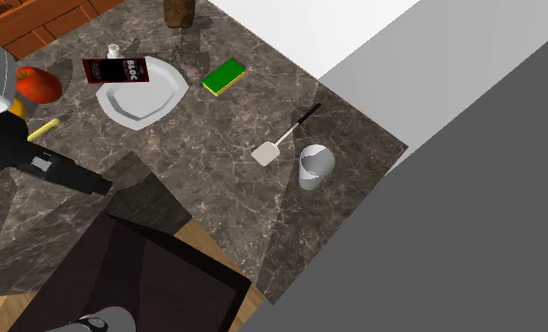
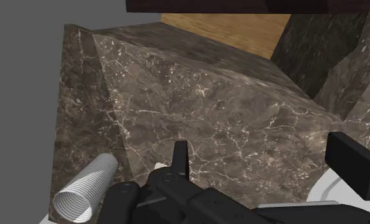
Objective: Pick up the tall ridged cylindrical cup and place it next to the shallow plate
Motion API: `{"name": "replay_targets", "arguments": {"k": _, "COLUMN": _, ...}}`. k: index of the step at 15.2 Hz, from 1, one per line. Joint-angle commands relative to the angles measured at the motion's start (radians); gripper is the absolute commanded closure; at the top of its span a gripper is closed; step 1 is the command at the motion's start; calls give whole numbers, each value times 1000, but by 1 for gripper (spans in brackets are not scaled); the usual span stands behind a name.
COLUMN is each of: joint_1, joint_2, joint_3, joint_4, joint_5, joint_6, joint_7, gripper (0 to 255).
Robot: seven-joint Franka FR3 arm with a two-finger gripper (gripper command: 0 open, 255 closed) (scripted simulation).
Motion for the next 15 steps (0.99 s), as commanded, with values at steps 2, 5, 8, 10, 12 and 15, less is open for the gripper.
{"name": "replay_targets", "arguments": {"k": 2, "joint_1": -5, "joint_2": 21, "joint_3": -17, "joint_4": -2, "joint_5": -11, "joint_6": 24, "joint_7": -21, "gripper": 0}}
{"name": "replay_targets", "arguments": {"k": 5, "joint_1": -19, "joint_2": 91, "joint_3": -69, "joint_4": 0, "joint_5": -39, "joint_6": 96, "joint_7": -84, "gripper": 0}}
{"name": "replay_targets", "arguments": {"k": 8, "joint_1": -31, "joint_2": 171, "joint_3": -119, "joint_4": 15, "joint_5": -61, "joint_6": 165, "joint_7": -146, "gripper": 0}}
{"name": "replay_targets", "arguments": {"k": 10, "joint_1": -38, "joint_2": 230, "joint_3": -151, "joint_4": 32, "joint_5": -71, "joint_6": 209, "joint_7": -187, "gripper": 0}}
{"name": "replay_targets", "arguments": {"k": 12, "joint_1": -43, "joint_2": 293, "joint_3": -181, "joint_4": 55, "joint_5": -77, "joint_6": 252, "joint_7": -229, "gripper": 0}}
{"name": "replay_targets", "arguments": {"k": 15, "joint_1": -50, "joint_2": 392, "joint_3": -225, "joint_4": 100, "joint_5": -78, "joint_6": 310, "joint_7": -292, "gripper": 0}}
